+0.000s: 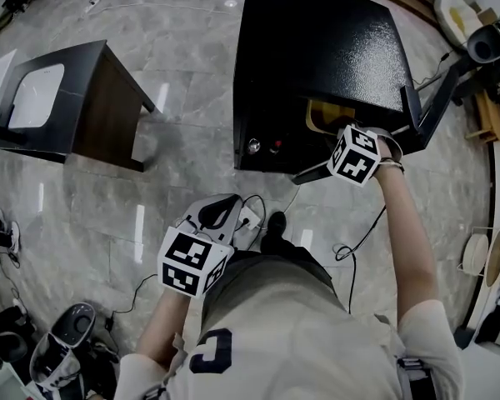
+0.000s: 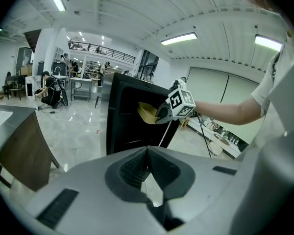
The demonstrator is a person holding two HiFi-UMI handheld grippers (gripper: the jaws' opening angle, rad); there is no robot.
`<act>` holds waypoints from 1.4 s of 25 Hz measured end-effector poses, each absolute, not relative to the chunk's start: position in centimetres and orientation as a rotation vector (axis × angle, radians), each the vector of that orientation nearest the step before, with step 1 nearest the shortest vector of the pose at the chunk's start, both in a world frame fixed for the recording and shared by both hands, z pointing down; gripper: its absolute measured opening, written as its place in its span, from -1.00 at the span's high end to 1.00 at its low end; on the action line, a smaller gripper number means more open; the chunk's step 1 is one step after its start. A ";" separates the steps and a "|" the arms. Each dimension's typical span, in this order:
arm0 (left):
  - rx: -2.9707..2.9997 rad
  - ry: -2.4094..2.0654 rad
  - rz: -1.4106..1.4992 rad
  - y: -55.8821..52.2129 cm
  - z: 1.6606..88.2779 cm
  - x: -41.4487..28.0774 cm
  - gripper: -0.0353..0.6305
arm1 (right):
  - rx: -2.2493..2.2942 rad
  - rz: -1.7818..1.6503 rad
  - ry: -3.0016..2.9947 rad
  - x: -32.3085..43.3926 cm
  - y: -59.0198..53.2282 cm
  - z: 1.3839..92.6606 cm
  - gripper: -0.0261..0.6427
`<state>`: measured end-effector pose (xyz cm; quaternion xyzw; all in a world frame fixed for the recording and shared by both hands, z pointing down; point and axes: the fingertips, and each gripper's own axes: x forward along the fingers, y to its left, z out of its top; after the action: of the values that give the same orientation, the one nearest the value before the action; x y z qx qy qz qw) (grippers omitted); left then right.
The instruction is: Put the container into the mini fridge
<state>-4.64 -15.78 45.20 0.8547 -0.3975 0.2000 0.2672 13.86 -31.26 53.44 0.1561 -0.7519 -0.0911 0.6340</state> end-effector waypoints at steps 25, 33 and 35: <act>2.273 -1.131 0.511 -19.0 44.6 -6.6 0.72 | 0.519 -0.370 -1.716 14.1 -36.4 53.0 0.83; 2.281 -1.106 0.549 -18.7 45.2 -5.8 0.72 | 0.610 -0.490 -1.657 13.5 -37.5 53.3 0.83; 2.290 -1.095 0.551 -18.6 45.1 -5.6 0.72 | 0.646 -0.516 -1.641 13.3 -37.8 53.3 0.83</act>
<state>-5.56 -18.59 45.12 0.8493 -0.4061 0.2042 0.2685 13.33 -37.84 53.28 0.2795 -0.7098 -0.2233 0.6068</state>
